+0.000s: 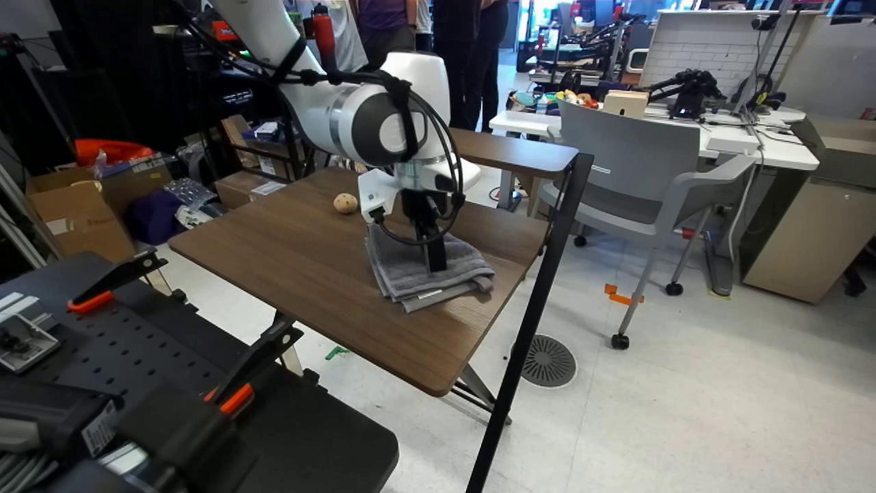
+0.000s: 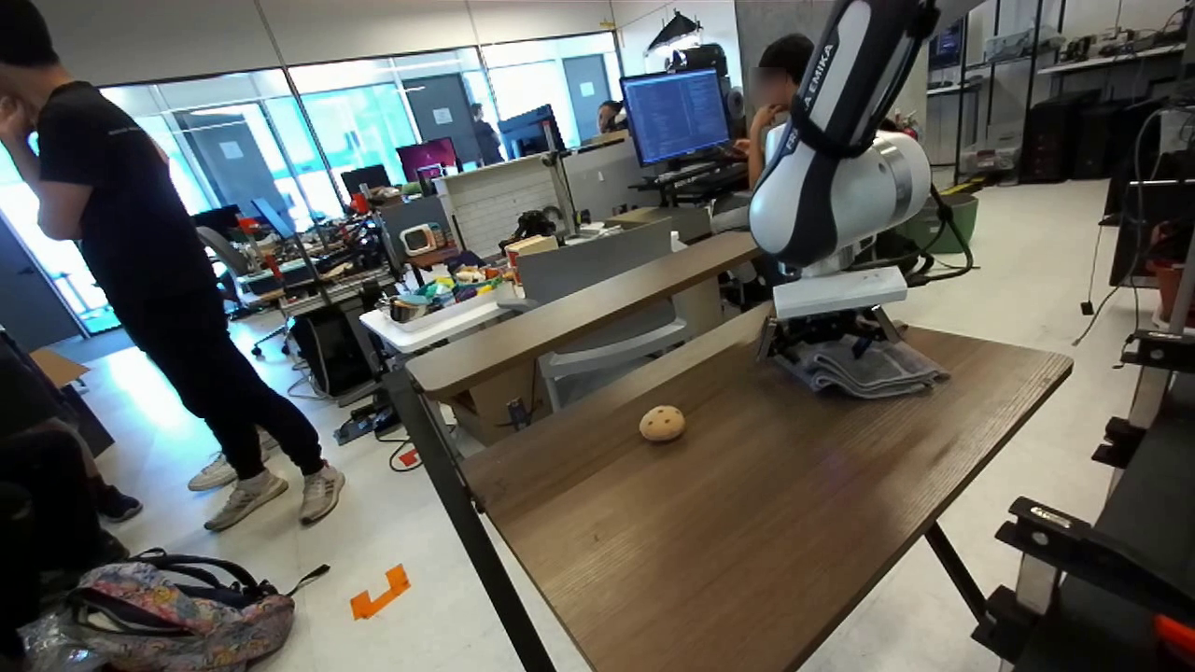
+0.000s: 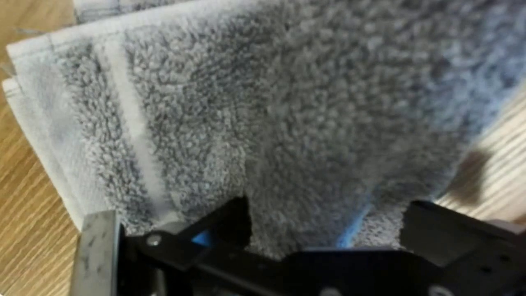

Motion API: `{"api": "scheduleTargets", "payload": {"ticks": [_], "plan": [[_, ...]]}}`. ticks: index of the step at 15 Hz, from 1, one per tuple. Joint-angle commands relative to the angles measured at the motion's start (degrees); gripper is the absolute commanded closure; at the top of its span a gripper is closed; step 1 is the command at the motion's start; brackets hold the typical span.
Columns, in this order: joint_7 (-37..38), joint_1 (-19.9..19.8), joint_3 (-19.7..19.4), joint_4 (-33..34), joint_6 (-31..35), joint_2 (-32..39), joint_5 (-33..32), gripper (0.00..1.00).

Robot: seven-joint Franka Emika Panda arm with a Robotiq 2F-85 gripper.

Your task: Move the brown object to the left, then wipe the desk with the cloth

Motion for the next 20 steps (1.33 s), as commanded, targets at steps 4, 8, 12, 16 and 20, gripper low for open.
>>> {"api": "scheduleTargets", "payload": {"ticks": [4,8,12,16,20], "plan": [[5.83,-8.58,1.26,20.77,-6.11,11.58,5.94,0.00],[5.58,-11.91,3.06,28.85,-5.73,15.86,6.78,0.00],[-0.28,-7.16,5.49,15.35,2.68,7.27,4.50,0.00],[-7.81,-2.02,6.51,3.43,11.12,2.28,2.76,0.00],[-13.33,3.08,5.11,-7.63,12.82,-3.00,0.38,0.00]]}}
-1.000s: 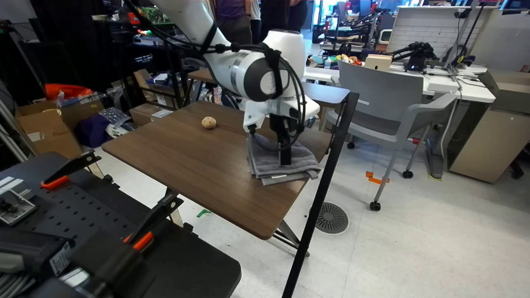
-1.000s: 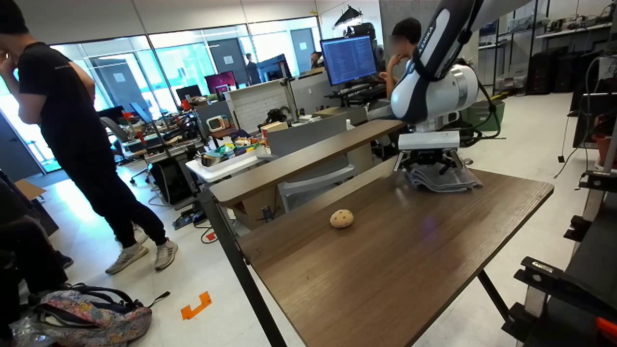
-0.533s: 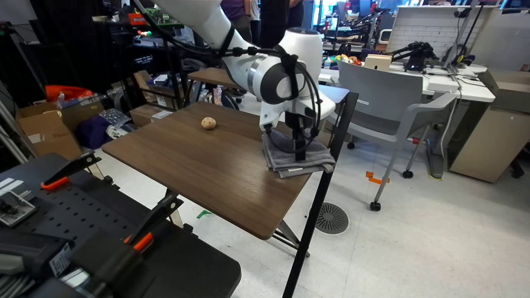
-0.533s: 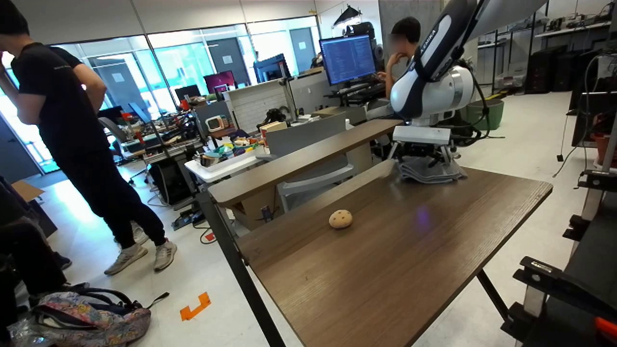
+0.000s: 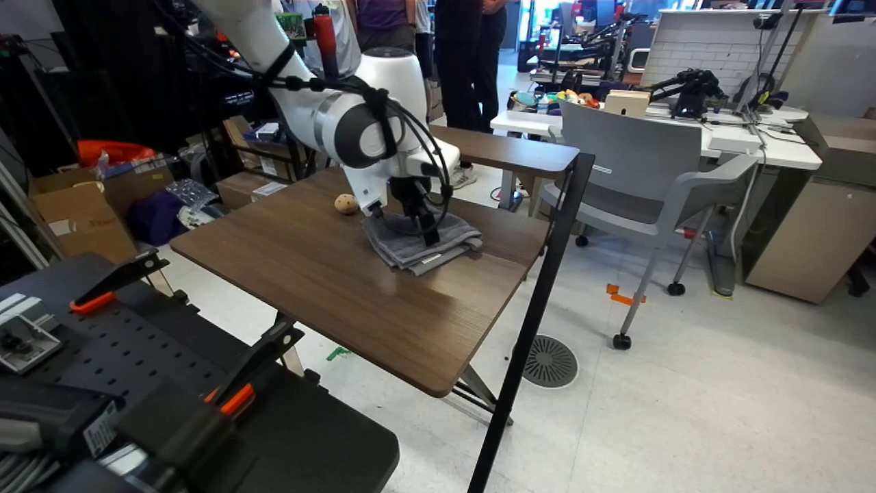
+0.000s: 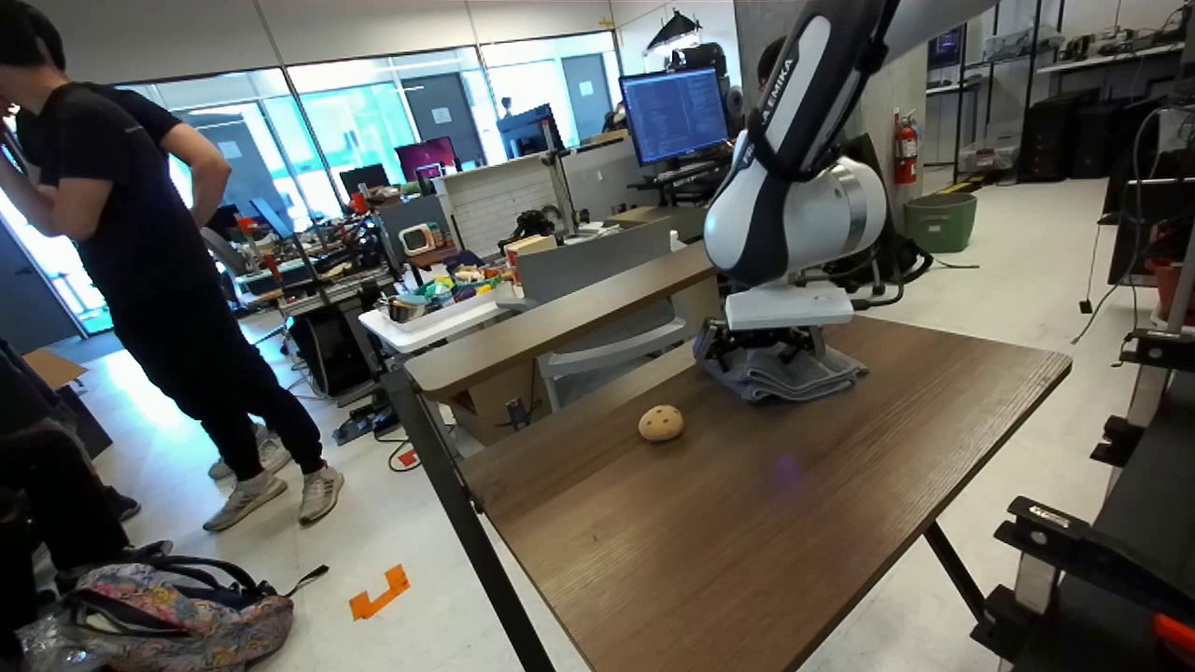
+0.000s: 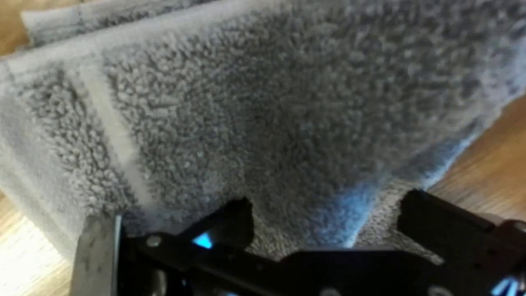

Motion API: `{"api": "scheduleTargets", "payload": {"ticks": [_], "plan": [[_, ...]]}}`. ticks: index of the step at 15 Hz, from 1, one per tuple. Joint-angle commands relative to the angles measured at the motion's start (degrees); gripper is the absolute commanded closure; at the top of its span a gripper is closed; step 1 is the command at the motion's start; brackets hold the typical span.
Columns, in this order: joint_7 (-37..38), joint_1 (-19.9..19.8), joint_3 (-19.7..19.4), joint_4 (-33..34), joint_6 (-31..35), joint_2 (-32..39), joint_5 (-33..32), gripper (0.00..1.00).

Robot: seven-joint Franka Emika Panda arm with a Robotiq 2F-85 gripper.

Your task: Move the brown object to the left, then wipe the desk with the cloth

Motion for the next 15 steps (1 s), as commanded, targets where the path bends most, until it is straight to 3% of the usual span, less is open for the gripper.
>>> {"api": "scheduleTargets", "payload": {"ticks": [1,4,8,12,15], "plan": [[-4.40,3.58,-1.42,-13.82,0.93,-7.05,-3.33,0.00],[-7.05,5.74,-3.71,-22.75,0.44,-12.00,-7.48,0.00],[-5.30,12.05,-12.66,-34.75,0.91,-17.24,-15.09,0.00],[-0.71,20.12,-24.58,-37.05,-0.84,-14.39,-23.43,0.00],[-0.02,23.24,-27.52,-39.60,3.74,-12.40,-27.81,0.00]]}}
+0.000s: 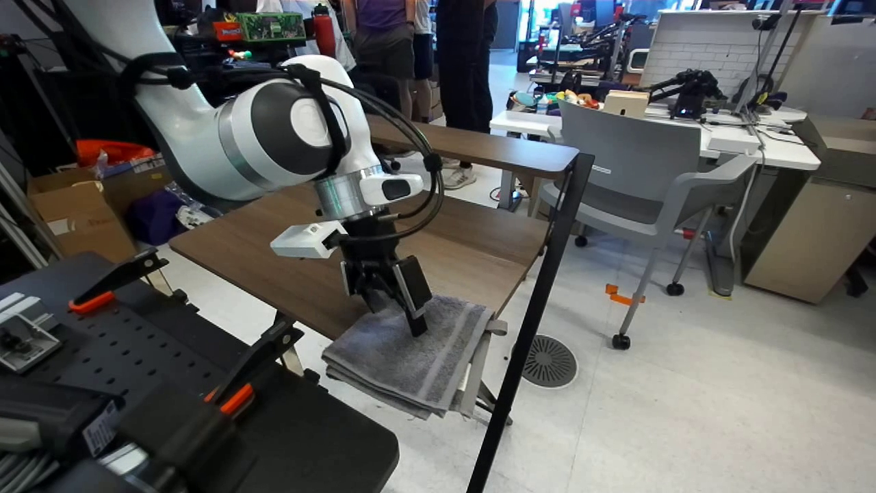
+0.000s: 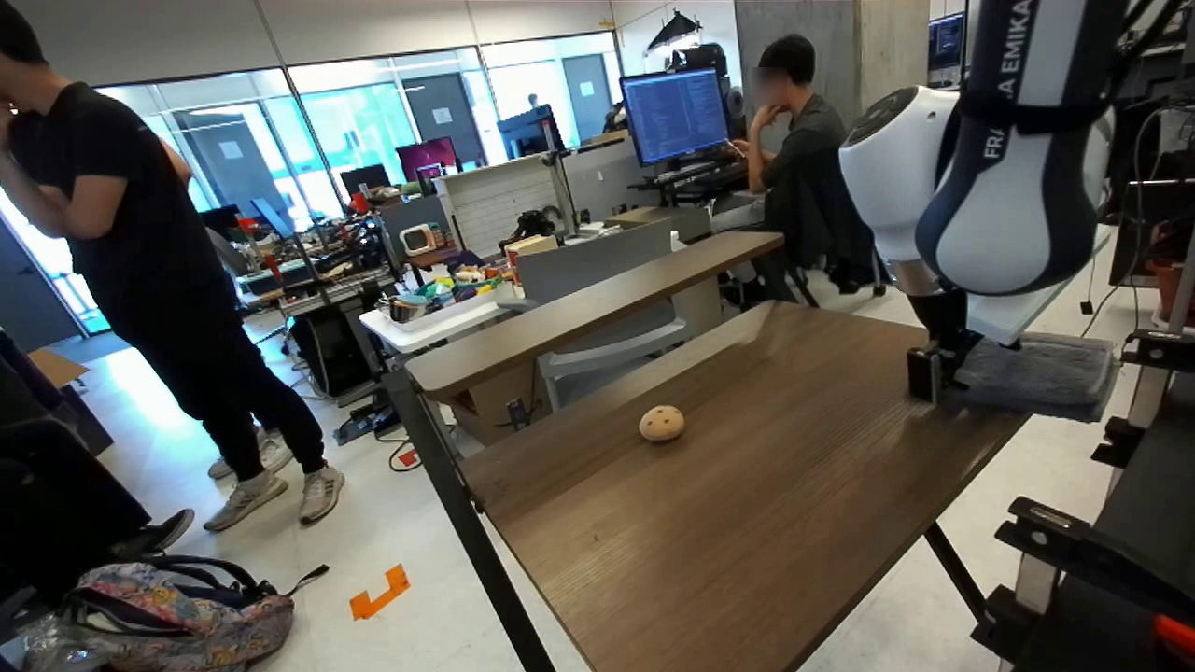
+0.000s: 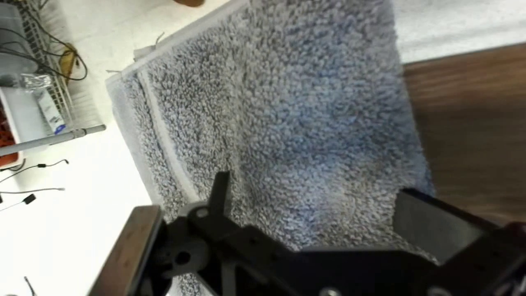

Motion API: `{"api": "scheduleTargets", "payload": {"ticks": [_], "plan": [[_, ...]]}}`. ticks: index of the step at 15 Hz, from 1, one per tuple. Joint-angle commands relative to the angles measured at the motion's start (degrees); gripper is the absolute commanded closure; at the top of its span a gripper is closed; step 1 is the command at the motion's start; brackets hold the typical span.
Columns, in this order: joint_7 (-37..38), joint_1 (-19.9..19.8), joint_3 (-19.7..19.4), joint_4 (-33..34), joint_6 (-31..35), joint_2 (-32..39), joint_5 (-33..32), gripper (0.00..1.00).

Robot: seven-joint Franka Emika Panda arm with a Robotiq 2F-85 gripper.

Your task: Move the brown object to the left, then wipe the desk with the cloth

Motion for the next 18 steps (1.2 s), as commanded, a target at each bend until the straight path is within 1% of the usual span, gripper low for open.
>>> {"api": "scheduleTargets", "payload": {"ticks": [1,2,4,5,6,7,8,11,13,14,16,17,18], "plan": [[2.02,4.22,-2.75,-2.97,5.35,2.03,-4.29,0.00],[1.70,4.44,-2.40,-3.71,7.06,2.04,-4.16,0.00],[0.96,5.10,-2.01,-5.61,12.53,2.01,-2.93,0.00],[0.42,4.81,-1.42,-6.93,16.37,1.39,-1.80,0.00],[-0.37,3.36,0.40,-8.23,20.64,0.36,0.08,0.00],[-0.80,3.08,1.38,-9.31,24.02,-0.02,2.12,0.00],[-1.46,2.40,3.20,-10.34,26.31,-1.01,4.63,0.00],[-5.03,-3.14,12.58,-12.38,28.81,-5.58,10.27,0.00],[-6.85,-8.36,20.40,-12.05,28.09,-7.34,11.61,0.00],[-3.82,-11.75,24.34,-11.35,28.21,-7.50,8.13,0.00],[-2.49,-18.49,33.12,-9.52,28.43,-6.96,7.48,0.00],[-6.54,-21.20,37.36,-8.30,26.25,-6.69,11.90,0.00],[-7.06,-23.78,40.29,-7.86,25.21,-6.42,12.04,0.00]]}}
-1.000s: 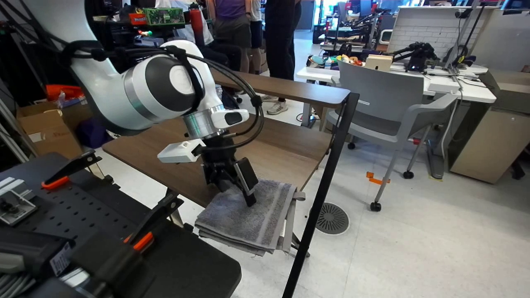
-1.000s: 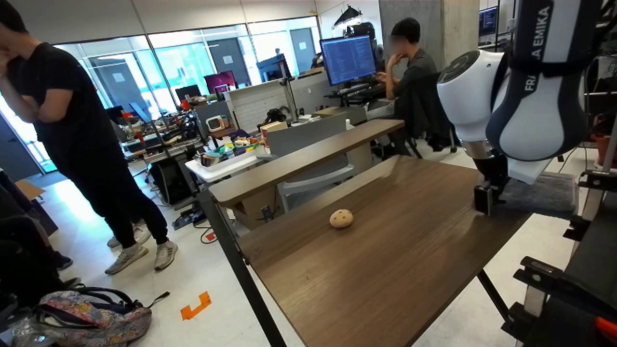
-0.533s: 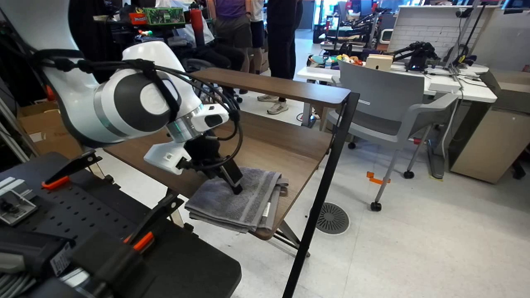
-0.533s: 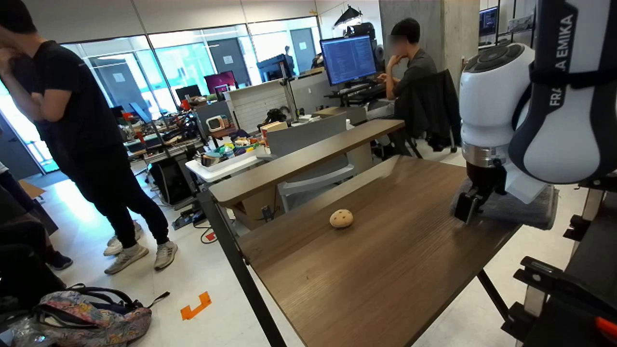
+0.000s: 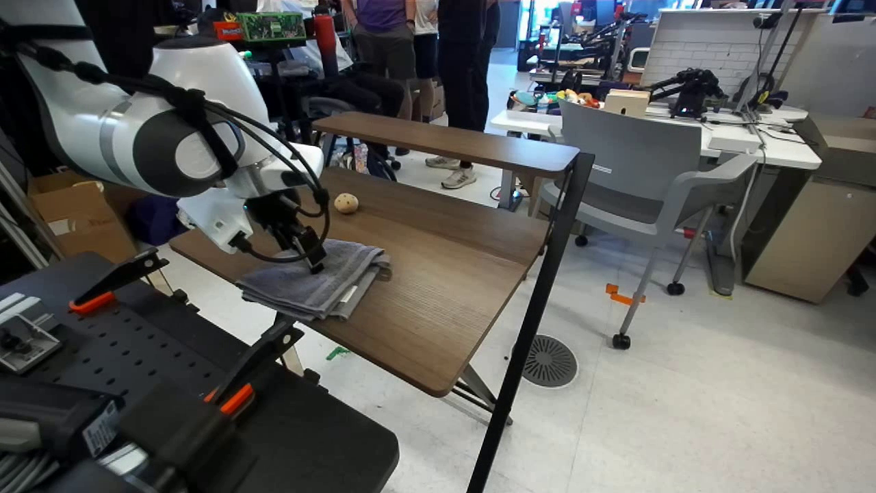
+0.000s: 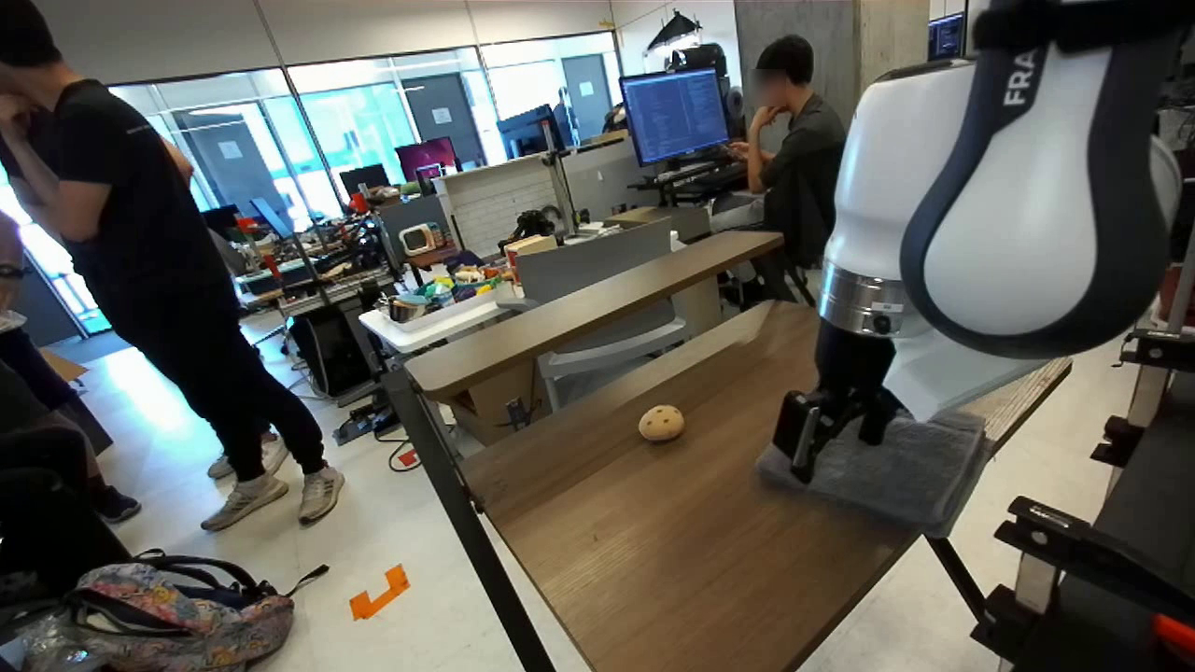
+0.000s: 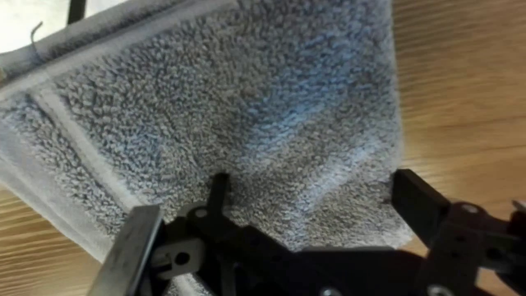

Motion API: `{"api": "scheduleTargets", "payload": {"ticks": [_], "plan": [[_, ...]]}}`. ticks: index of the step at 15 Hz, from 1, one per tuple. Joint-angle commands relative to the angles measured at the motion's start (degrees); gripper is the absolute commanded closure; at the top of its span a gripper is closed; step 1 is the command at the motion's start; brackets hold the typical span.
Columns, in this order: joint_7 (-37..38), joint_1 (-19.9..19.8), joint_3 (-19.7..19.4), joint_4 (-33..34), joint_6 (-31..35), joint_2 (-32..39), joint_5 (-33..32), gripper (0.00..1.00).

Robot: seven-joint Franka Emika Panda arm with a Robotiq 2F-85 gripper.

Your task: Move the brown object to the left, then wipe the desk with the cloth

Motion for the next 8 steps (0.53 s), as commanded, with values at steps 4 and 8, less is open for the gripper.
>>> {"api": "scheduleTargets", "payload": {"ticks": [4,8], "plan": [[-3.88,-6.97,8.59,1.29,-1.17,0.23,3.64,0.00],[-3.94,-7.16,8.68,1.30,-1.17,0.32,3.63,0.00]]}}
